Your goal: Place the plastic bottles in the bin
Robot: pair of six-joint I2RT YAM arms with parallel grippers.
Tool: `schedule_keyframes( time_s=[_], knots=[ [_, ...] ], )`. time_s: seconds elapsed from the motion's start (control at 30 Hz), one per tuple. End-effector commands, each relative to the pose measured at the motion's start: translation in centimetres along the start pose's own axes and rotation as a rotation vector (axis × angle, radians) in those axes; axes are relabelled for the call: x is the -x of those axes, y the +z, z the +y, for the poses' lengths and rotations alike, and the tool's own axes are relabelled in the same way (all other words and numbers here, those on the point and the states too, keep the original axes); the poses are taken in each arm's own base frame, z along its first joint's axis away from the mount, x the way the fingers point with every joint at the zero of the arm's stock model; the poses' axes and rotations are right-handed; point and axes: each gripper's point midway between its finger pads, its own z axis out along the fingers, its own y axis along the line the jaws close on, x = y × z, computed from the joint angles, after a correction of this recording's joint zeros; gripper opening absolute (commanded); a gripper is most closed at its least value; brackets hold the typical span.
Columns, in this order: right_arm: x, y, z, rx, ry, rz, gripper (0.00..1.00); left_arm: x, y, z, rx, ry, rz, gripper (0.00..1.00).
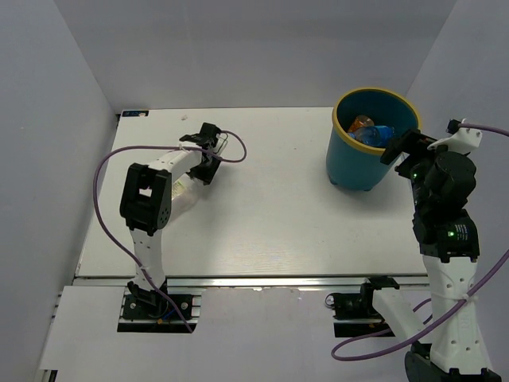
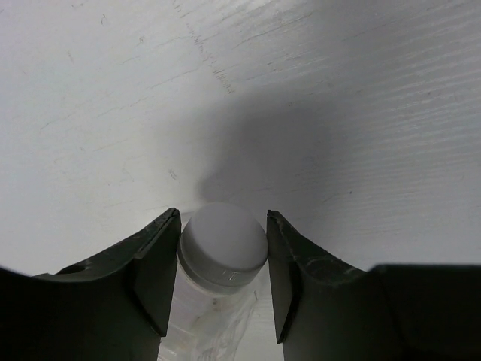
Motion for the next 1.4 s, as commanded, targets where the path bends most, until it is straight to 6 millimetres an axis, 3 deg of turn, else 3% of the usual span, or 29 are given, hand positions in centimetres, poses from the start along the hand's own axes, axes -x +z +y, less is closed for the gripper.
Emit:
schedule_keyframes(
  time_s=[0.0, 0.1, 0.13, 0.2, 0.23, 0.3, 0.33, 0.43, 0.5, 0.53, 0.57, 0.67, 0.83, 0.87, 0.93, 0.97, 1.17, 1.37],
  knots=[
    [1.0, -0.1, 0.8, 0.046, 0.000, -0.036, 0.89, 2.8, -2.2, 0.5, -0.015, -0.053, -0.083, 0.20],
    [0.0, -0.3, 4.3, 0.275, -0.090, -0.030, 0.89, 5.6, -5.0, 0.7, -0.045, -0.108, -0.183, 0.01],
    [-0.9, -1.0, 6.9, 0.444, -0.130, -0.026, 0.89, 7.2, -7.0, 1.0, -0.061, -0.155, -0.258, 0.00],
    [-1.7, -1.9, 8.8, 0.577, -0.147, -0.017, 0.89, 9.2, -9.8, 1.3, -0.096, -0.186, -0.352, 0.00],
    [-2.5, -2.7, 10.2, 0.686, -0.159, 0.009, 0.89, 10.8, -12.5, 1.4, -0.132, -0.221, -0.446, 0.00],
    [-2.9, -3.1, 11.4, 0.771, -0.169, 0.022, 0.89, 12.8, -15.7, 1.4, -0.187, -0.299, -0.560, 0.00],
    [-3.3, -3.8, 12.1, 0.835, -0.176, 0.035, 0.89, 13.5, -18.6, 1.4, -0.230, -0.307, -0.631, 0.00],
    [-4.2, -4.4, 13.4, 0.944, -0.173, 0.057, 0.89, 14.9, -22.8, 1.2, -0.317, -0.390, -0.773, 0.00],
    [-5.4, -4.9, 14.4, 1.056, -0.173, 0.093, 0.89, 15.9, -27.4, 0.6, -0.429, -0.412, -0.913, 0.00],
    [-5.7, -5.1, 14.7, 1.088, -0.173, 0.105, 0.89, 15.7, -28.0, -0.2, -0.477, -0.407, -0.930, 0.00],
    [-5.8, -5.3, 15.0, 1.118, -0.172, 0.114, 0.89, 15.6, -30.1, -0.6, -0.534, -0.395, -0.974, 0.00],
    [-6.0, -5.8, 16.2, 1.195, -0.181, 0.106, 0.89, 15.9, -33.7, -1.4, -0.656, -0.427, -1.055, 0.00],
    [-6.0, -7.3, 19.0, 1.332, -0.207, 0.048, 0.89, 15.1, -37.4, -4.5, -0.878, -0.370, -1.111, 0.00],
    [-6.7, -7.3, 20.2, 1.347, -0.203, 0.064, 0.89, 14.9, -38.9, -5.4, -0.918, -0.347, -1.137, 0.00],
    [-6.7, -6.8, 21.6, 1.328, -0.220, 0.058, 0.89, 14.5, -39.8, -6.3, -0.943, -0.315, -1.150, 0.00],
    [-7.5, -6.0, 22.8, 1.305, -0.219, 0.082, 0.90, 14.3, -40.2, -7.3, -0.965, -0.300, -1.146, 0.00],
    [-6.8, -4.1, 27.2, 1.321, -0.204, 0.028, 0.89, 12.8, -42.3, -11.1, -1.153, -0.246, -1.125, 0.00],
    [-6.4, -3.2, 29.9, 1.326, -0.184, -0.029, 0.89, 12.0, -43.3, -13.8, -1.224, -0.197, -1.097, 0.00]
  ],
)
